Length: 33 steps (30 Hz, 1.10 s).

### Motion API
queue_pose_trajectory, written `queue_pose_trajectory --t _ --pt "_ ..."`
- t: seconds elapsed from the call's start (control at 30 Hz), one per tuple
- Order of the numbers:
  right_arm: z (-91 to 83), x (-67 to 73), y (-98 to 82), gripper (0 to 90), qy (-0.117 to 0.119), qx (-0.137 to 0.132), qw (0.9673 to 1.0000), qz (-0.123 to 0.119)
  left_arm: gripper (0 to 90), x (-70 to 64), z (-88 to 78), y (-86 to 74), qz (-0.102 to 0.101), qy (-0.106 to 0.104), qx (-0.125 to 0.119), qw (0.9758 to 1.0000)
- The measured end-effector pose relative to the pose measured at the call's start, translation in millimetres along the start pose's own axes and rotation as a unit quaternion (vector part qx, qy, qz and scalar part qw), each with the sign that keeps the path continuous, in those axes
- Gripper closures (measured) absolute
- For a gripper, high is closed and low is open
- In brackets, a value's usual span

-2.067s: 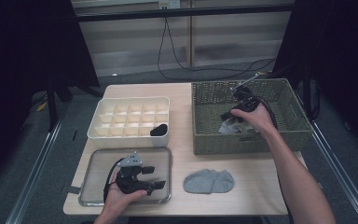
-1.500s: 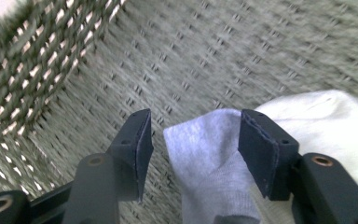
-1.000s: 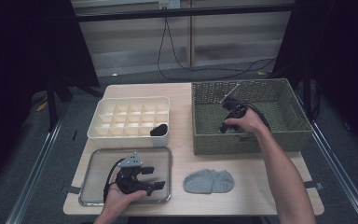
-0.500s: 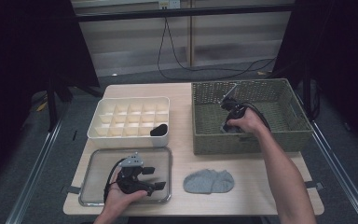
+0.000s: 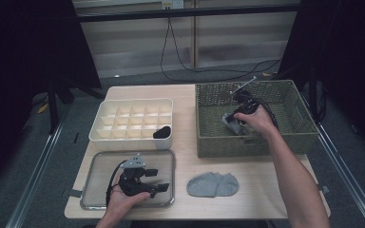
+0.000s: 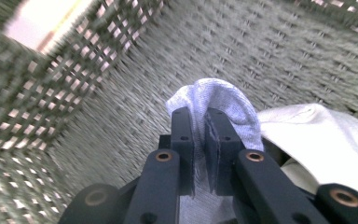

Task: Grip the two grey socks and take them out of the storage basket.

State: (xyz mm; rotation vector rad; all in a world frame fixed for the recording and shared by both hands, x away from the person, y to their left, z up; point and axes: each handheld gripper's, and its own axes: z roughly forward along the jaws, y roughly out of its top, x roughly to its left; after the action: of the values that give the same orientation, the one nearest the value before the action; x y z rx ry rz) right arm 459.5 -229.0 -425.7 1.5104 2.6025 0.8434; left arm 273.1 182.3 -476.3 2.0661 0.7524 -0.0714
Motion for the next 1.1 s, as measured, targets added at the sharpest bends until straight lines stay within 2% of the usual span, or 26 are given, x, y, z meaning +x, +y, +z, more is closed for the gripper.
queue_pose_trajectory --t 0.1,0.37,0.5,0.6,0.67,0.77,0.9,1.1 --pt "-6.2 1.1 -0.8 82.9 0.003 -0.008 1.0000 0.003 21.8 0.3 0.2 -0.1 -0.003 0.001 -0.002 1.0000" --pt "-20.7 4.3 -1.6 82.9 0.019 -0.053 0.9984 0.007 21.8 -1.1 -6.0 -1.6 -0.002 0.002 -0.010 0.9999" --pt "-28.5 10.6 -2.1 82.9 0.019 -0.072 0.9972 0.005 21.8 -2.8 -8.2 -3.2 0.000 0.012 -0.015 0.9998" --pt "-32.7 16.9 -3.2 82.9 0.014 -0.076 0.9970 -0.002 22.7 -1.8 -10.1 -3.4 -0.001 0.019 -0.020 0.9996" --pt "-34.0 18.6 -4.7 83.0 0.015 -0.077 0.9969 0.000 22.9 -2.1 -12.5 -3.3 -0.002 0.015 -0.031 0.9994" --pt "-37.6 19.2 -6.3 83.0 0.023 -0.104 0.9943 0.003 23.7 -2.7 -13.8 -3.8 0.002 0.014 -0.033 0.9993" --pt "-46.3 25.0 -6.4 83.0 0.025 -0.121 0.9923 0.003 23.8 -5.9 -13.1 -3.9 0.007 0.011 -0.035 0.9993" --pt "-59.4 31.7 -11.3 83.0 0.038 -0.157 0.9868 0.004 23.9 -10.4 -11.3 -3.9 0.012 0.009 -0.032 0.9994"
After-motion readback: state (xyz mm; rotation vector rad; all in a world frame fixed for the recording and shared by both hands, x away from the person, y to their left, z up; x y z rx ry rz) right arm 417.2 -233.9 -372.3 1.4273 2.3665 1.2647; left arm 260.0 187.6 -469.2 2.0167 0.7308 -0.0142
